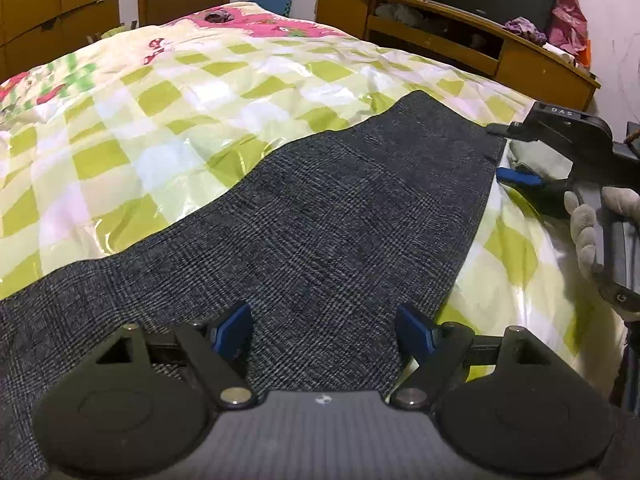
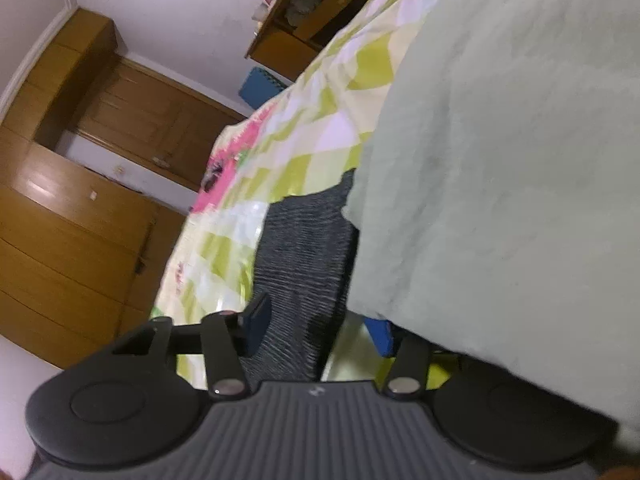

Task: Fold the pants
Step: 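Grasp the trouser leg ends with the right gripper and lift them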

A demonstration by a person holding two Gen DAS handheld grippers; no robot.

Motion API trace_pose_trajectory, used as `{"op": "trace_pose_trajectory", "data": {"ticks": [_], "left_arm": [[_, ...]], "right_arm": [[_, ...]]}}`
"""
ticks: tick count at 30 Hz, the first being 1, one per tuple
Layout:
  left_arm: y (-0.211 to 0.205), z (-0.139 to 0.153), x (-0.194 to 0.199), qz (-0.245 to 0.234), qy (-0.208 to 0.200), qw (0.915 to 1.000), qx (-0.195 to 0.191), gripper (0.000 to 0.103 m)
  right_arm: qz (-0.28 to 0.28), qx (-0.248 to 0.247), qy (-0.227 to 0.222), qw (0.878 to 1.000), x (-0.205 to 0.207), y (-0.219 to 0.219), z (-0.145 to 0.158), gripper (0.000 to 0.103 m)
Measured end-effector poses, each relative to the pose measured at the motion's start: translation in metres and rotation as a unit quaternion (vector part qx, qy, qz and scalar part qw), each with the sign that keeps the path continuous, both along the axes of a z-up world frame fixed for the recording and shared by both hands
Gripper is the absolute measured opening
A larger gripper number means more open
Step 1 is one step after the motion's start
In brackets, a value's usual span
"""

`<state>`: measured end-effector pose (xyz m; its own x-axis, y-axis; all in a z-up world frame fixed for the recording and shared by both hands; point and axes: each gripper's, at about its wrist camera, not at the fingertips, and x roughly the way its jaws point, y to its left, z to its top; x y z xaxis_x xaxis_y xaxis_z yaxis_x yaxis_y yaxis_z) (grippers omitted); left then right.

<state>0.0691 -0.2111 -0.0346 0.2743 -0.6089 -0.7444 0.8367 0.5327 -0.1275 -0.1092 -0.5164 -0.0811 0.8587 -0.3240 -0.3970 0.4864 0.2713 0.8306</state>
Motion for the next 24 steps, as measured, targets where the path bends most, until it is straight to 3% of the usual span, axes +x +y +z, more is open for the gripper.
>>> {"op": "trace_pose_trajectory", "data": {"ticks": [7, 10, 13, 15, 16, 17, 18, 19, 21, 24], "left_arm": [[-0.001, -0.002, 0.000, 0.008, 0.003, 1.0000, -0.005, 0.095], [0.001, -0.006, 0.002, 0.012, 0.011, 0.9998, -0.013, 0.096], [-0.001, -0.015, 0.005, 0.011, 0.017, 0.9996, -0.018, 0.101], [-0.002, -0.014, 0.003, 0.008, 0.010, 0.9998, -0.016, 0.101], [-0.001, -0.012, 0.003, 0.009, 0.011, 0.9997, -0.020, 0.101], [0.002, -0.010, 0.003, 0.011, 0.014, 0.9995, -0.024, 0.101], [0.005, -0.009, 0.003, 0.015, 0.017, 0.9994, -0.027, 0.101], [0.010, -0.006, 0.003, 0.018, 0.016, 0.9993, -0.030, 0.101], [0.023, -0.001, 0.004, 0.028, 0.014, 0.9988, -0.038, 0.101], [0.048, 0.006, 0.007, 0.048, 0.014, 0.9976, -0.047, 0.101]], "right_arm": [[-0.021, 0.007, -0.017, 1.000, 0.036, -0.023, -0.006, 0.057], [0.026, 0.002, -0.062, 0.998, 0.042, -0.011, 0.008, 0.041], [0.076, -0.060, -0.017, 0.995, 0.068, -0.008, 0.022, 0.041], [0.087, -0.044, 0.027, 0.995, 0.087, -0.017, 0.014, 0.050], [0.086, -0.036, 0.046, 0.995, 0.092, -0.019, 0.010, 0.049], [0.088, -0.033, 0.058, 0.994, 0.093, -0.020, 0.008, 0.041], [0.089, -0.028, 0.061, 0.994, 0.092, -0.018, 0.011, 0.023], [0.093, -0.020, 0.048, 0.994, 0.088, -0.014, 0.016, 0.013], [0.108, -0.023, 0.008, 0.994, 0.085, -0.001, 0.033, 0.009], [0.169, -0.086, -0.015, 0.982, 0.100, 0.039, 0.081, 0.009]]}}
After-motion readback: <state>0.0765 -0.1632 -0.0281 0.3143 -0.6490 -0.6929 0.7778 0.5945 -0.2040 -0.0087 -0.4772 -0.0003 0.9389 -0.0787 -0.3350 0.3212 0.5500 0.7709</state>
